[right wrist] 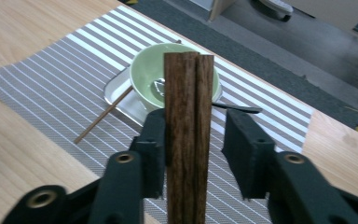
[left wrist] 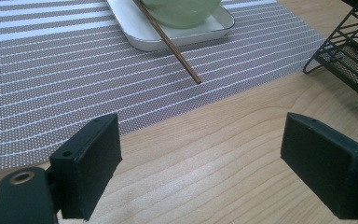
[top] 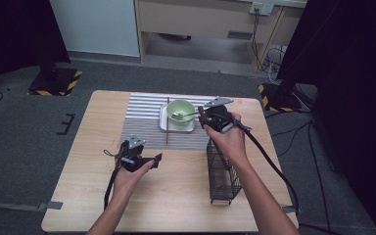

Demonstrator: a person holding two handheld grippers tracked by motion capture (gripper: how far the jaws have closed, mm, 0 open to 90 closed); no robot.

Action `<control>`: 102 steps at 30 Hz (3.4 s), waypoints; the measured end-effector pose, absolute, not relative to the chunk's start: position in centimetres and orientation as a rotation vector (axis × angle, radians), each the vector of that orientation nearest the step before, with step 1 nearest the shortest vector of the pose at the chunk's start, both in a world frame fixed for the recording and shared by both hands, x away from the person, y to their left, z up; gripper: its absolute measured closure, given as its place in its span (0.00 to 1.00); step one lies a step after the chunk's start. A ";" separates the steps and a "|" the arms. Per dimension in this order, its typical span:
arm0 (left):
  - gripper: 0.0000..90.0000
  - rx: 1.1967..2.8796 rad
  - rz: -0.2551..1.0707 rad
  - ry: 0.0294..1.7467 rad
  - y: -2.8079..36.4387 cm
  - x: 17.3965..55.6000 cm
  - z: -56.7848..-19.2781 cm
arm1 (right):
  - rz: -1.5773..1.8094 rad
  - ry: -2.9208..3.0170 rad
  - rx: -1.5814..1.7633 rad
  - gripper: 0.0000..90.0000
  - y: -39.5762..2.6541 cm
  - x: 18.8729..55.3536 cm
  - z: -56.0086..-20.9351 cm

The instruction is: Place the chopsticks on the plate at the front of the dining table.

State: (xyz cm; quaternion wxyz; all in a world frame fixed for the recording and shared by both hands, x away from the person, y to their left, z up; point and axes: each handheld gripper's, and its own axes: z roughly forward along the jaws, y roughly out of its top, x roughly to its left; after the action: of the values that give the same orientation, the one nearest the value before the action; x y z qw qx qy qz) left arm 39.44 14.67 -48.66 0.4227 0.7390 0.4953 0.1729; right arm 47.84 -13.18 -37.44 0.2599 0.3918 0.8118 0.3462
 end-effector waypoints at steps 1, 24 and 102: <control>0.13 1.848 0.431 1.241 14.7 39.5 -48.7 | 0.946 2.201 1.059 0.71 -13.2 47.8 -37.4; 0.14 1.856 0.431 1.253 14.7 39.6 -48.9 | 0.990 2.213 1.044 0.67 -13.6 46.9 -37.2; 0.10 1.725 0.449 0.957 11.4 39.6 -43.0 | 1.634 1.969 0.970 0.94 -16.3 45.7 -25.6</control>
State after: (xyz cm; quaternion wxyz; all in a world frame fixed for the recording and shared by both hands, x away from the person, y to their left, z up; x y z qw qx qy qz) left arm 39.65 11.42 -42.96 0.5306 0.7226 0.4011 0.1881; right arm 45.71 -16.32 -25.61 0.2011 0.3473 0.7050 0.5848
